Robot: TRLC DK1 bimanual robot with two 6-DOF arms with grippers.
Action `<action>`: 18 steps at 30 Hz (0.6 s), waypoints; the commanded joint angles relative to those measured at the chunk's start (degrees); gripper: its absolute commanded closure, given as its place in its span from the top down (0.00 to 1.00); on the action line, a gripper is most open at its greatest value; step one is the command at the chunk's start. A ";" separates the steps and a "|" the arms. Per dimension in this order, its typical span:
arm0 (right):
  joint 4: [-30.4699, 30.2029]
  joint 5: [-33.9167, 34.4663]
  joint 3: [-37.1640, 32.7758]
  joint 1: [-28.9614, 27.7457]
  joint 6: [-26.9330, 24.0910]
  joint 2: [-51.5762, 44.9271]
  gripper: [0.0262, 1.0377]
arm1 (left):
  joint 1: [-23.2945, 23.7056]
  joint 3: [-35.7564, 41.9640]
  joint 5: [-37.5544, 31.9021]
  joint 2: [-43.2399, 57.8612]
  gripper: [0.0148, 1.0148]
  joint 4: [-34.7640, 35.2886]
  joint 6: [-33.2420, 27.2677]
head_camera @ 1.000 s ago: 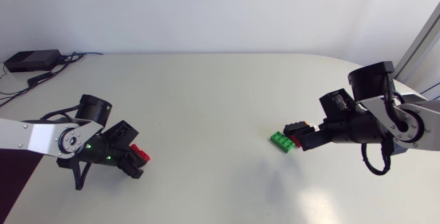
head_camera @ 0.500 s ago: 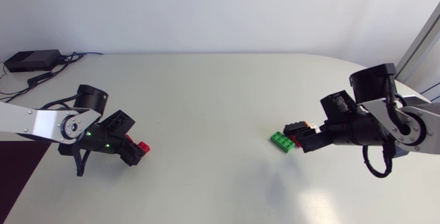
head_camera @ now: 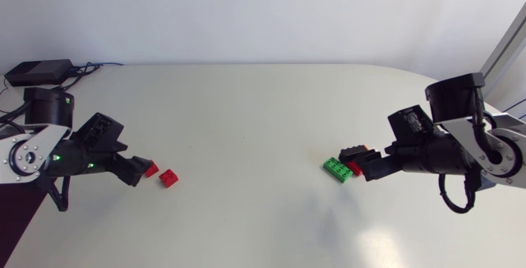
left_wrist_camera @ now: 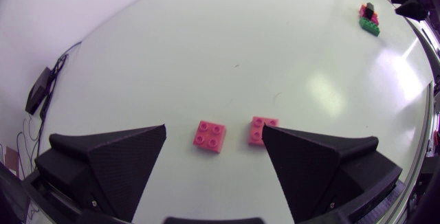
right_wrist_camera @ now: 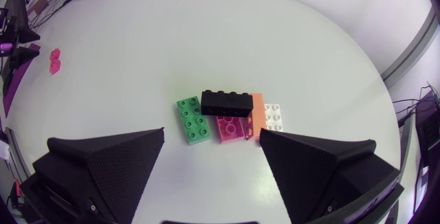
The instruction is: Sort duplo bricks by size, large to the right and small to the left
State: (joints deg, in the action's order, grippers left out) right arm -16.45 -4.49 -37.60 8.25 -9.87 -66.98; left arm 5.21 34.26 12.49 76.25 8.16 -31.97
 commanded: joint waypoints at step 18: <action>-1.48 0.10 2.45 -0.17 -0.50 1.50 0.96 | 9.82 3.88 -1.33 22.63 0.56 -14.49 -2.05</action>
State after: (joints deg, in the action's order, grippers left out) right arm -17.54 -4.49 -36.80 8.25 -9.89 -65.93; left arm 15.75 36.88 11.46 97.34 -5.89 -33.58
